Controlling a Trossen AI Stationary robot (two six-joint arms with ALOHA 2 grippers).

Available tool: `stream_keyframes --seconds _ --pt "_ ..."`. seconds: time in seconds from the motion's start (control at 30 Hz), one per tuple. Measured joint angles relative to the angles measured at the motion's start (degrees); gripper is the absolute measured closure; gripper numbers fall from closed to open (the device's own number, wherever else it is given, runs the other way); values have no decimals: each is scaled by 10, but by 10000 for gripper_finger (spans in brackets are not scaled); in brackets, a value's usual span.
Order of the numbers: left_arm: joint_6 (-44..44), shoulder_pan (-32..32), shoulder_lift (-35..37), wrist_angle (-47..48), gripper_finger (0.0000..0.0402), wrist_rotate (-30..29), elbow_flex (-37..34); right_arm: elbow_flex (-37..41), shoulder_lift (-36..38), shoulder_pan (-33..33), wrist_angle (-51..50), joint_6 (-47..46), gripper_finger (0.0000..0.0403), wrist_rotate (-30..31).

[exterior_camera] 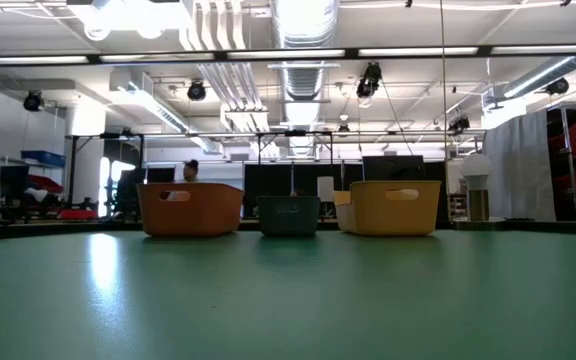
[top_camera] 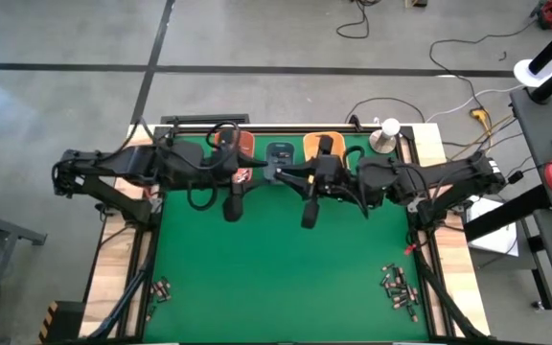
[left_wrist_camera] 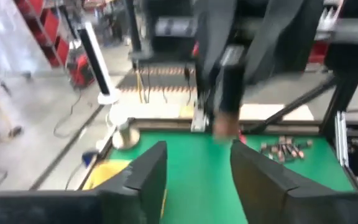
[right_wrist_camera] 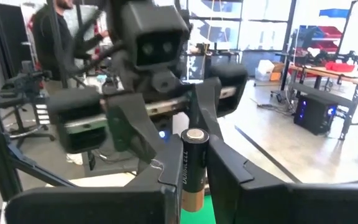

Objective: Sort batteries
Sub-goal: Put the large black battery into the yellow bin

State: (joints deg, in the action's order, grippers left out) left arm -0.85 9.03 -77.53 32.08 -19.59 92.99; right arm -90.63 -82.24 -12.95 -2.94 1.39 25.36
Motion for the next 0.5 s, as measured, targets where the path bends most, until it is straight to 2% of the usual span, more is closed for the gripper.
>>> stream_keyframes --seconds 0.17,0.3,0.37,0.5 --pt "-78 10 42 167 209 -2 -13 0 8 14 -9 17 363 -2" --pt "-197 19 75 299 204 -1 -52 0 14 54 -93 9 363 -2" --pt "-251 28 95 322 204 -5 -89 0 15 84 -157 -20 363 -3" --pt "-343 50 136 301 205 -8 -184 0 12 149 -293 -88 363 -33"
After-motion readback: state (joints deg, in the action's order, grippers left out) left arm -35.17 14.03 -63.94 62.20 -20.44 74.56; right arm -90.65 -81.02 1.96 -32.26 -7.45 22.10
